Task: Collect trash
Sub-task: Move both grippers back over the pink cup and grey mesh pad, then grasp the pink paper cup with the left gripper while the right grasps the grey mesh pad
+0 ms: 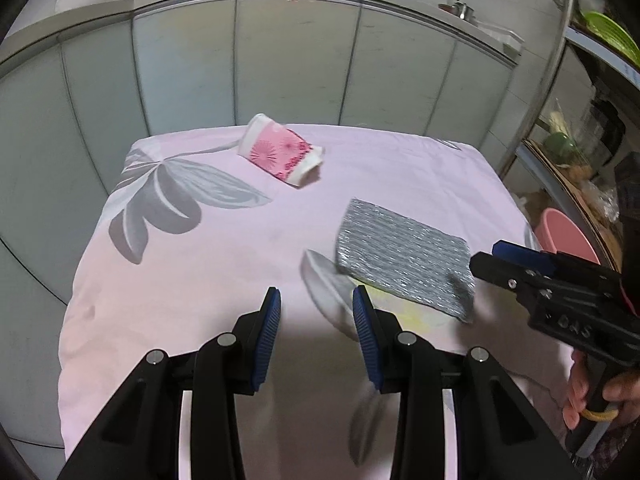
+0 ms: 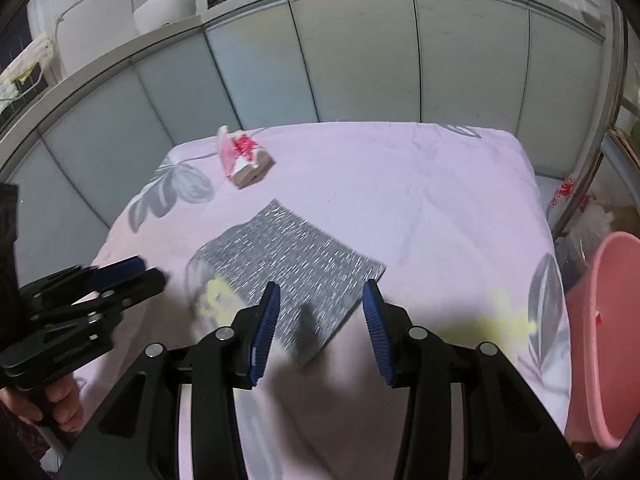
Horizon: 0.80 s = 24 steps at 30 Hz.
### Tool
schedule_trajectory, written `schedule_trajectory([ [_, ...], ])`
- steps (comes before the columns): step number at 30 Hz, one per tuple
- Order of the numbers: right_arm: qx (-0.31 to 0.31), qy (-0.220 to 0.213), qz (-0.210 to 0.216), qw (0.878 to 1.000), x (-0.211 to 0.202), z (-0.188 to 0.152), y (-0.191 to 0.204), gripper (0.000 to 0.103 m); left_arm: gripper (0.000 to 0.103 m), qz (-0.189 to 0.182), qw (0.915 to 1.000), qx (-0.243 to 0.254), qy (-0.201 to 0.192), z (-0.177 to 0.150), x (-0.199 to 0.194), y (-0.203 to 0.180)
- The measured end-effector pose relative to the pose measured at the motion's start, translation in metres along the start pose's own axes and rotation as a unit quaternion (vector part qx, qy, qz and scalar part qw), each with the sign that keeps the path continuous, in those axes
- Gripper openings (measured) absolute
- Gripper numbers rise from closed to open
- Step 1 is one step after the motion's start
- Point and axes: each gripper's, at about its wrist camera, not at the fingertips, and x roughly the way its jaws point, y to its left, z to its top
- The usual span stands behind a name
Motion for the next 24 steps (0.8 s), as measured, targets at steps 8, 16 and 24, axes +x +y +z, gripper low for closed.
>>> schedule_trajectory([
  [8, -0.023, 0.027, 0.006, 0.999, 0.039, 0.018, 0.002, 0.057, 0.052, 0.005, 0.9993, -0.036, 0.005, 0.031, 0.014, 0.020],
  [16, -0.082, 0.012, -0.021, 0.996, 0.049, 0.011, 0.015, 0.057, 0.058, 0.009, 0.9936, -0.112, 0.007, 0.092, 0.046, 0.027],
  [24, -0.070, 0.010, -0.017, 0.997, 0.047, 0.011, 0.009, 0.042, 0.057, 0.045, 0.9787, -0.194, 0.051, 0.125, 0.101, 0.040],
])
